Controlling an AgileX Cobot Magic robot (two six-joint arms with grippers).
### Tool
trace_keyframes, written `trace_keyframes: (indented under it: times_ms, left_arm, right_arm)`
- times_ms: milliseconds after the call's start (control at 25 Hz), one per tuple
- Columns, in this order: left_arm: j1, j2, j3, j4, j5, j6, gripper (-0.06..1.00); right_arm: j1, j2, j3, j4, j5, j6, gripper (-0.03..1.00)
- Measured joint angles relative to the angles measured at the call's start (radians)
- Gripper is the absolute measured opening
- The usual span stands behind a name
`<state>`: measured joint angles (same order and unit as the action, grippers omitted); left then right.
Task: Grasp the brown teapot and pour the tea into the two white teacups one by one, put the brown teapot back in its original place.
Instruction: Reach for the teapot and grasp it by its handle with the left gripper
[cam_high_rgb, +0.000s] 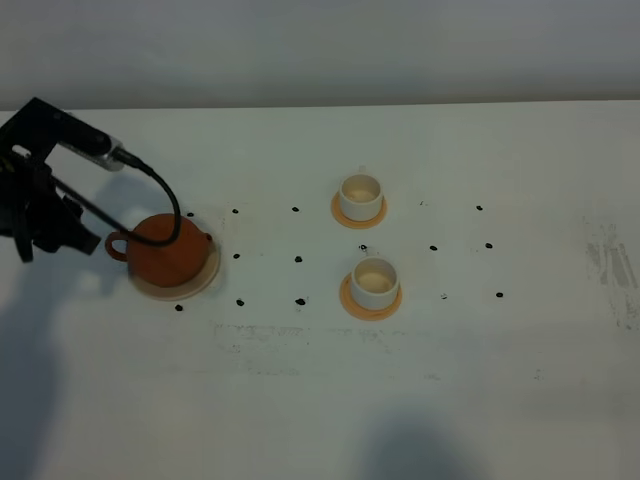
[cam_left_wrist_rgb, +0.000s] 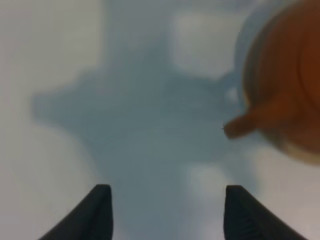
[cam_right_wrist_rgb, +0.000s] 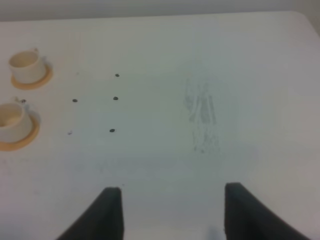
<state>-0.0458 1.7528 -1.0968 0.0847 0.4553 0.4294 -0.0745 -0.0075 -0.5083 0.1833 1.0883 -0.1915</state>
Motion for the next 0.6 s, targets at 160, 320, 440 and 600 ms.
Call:
trace_keyframes:
  times_ms: [160,320,440,600]
  left_arm:
    - [0.003,0.053,-0.071,-0.022,0.013,-0.058,0.46]
    - [0.003,0.11,-0.117,-0.035,0.001,-0.139,0.44]
    - [0.003,0.154,-0.127,-0.058,-0.02,-0.189,0.44]
    - [0.003,0.173,-0.127,-0.079,-0.027,-0.203,0.44]
  right_arm:
    - [0.0,0.0,0.0,0.001,0.0,0.0,0.44]
    - [0.0,0.0,0.0,0.001,0.0,0.0,0.44]
    - [0.0,0.0,0.0,0.001,0.0,0.0,0.44]
    - [0.0,0.0,0.0,0.001,0.0,0.0,0.44]
